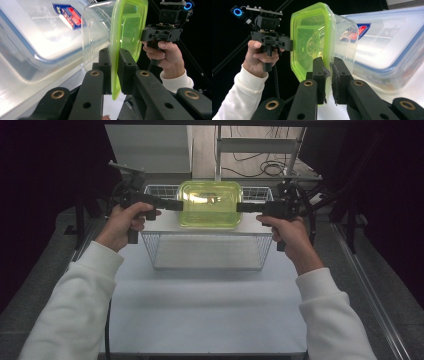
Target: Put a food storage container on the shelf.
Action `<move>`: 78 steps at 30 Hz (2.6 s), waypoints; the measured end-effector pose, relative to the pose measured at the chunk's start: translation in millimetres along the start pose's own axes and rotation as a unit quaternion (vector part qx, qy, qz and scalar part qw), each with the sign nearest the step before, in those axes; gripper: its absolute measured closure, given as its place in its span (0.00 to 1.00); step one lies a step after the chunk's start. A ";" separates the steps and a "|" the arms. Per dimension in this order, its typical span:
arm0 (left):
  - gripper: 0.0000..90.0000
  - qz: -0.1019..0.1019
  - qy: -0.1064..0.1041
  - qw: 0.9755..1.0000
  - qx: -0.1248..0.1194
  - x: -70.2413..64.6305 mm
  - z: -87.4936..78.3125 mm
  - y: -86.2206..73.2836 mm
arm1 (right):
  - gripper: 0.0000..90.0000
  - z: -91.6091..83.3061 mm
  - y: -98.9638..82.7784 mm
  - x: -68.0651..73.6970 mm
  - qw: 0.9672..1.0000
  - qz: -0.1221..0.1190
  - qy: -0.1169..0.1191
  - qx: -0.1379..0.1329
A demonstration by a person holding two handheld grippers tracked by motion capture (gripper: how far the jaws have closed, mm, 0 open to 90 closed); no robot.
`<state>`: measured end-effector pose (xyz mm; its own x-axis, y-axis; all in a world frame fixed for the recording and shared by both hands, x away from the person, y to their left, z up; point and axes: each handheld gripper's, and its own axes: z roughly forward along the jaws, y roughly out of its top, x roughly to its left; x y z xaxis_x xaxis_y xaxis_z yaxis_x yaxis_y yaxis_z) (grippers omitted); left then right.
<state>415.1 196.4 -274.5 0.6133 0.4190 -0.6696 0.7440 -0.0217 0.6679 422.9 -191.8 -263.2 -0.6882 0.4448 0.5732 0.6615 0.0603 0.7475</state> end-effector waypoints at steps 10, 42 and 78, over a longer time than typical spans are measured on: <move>0.92 -0.010 0.008 1.000 0.004 13.5 0.5 29.0 | 0.91 10.8 27.1 -13.9 1.000 0.021 0.004 0.002; 0.85 -0.128 -0.036 0.990 -0.047 66.5 15.9 49.0 | 0.83 38.2 47.5 -65.2 0.988 0.152 0.021 -0.011; 0.28 -0.017 0.038 0.997 -0.062 38.5 5.2 36.9 | 0.45 16.0 43.7 -31.2 0.998 0.049 -0.027 -0.025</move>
<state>467.5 207.0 -277.3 0.5624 0.4850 -0.6697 0.7228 0.1050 0.6830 478.1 -188.7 -253.8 -0.6022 0.4947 0.6266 0.7086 -0.0305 0.7050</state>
